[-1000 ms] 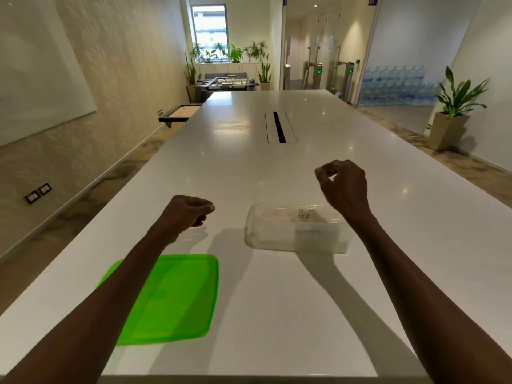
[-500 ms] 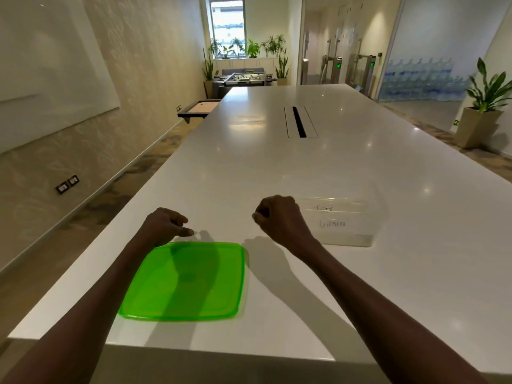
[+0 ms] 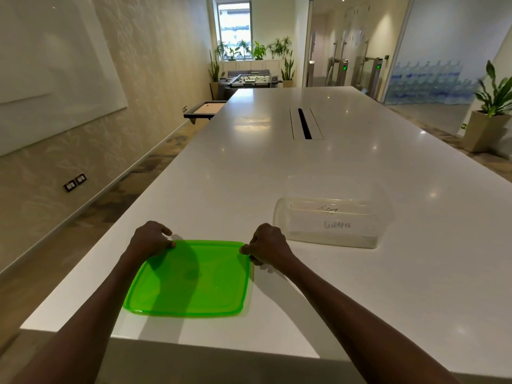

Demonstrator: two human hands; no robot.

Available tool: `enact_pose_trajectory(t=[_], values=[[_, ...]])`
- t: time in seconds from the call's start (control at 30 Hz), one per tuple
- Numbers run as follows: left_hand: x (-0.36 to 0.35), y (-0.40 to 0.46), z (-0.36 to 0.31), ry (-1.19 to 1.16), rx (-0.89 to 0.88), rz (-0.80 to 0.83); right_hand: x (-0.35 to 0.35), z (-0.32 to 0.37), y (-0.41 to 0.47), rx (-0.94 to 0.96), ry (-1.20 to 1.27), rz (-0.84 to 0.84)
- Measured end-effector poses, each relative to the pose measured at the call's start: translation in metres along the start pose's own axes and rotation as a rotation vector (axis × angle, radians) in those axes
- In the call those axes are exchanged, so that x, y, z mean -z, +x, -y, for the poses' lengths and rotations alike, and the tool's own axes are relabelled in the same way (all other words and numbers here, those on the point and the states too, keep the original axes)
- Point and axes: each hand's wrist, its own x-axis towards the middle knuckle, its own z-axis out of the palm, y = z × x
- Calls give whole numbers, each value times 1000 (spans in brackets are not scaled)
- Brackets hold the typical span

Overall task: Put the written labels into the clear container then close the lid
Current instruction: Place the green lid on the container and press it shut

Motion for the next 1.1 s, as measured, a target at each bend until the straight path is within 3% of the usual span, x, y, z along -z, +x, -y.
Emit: enact_pose_trajectory(t=[0.37,0.67,0.83,0.97,1.1], values=[[4,4,-4,-27,-72,-63,2,1,-1,32,4,-16],[56,18,-51,-260,-271,-205,50,29,0,234,-23,-305],[71,10,-98,-343,-383,-377,92,38,-4,342,-60,-541],[76,0,-137,-343,-544,-529,130,37,-7,345,-98,-639],[81,-8,-175,-439,-631,-580,173,32,-14,348,-52,-687]])
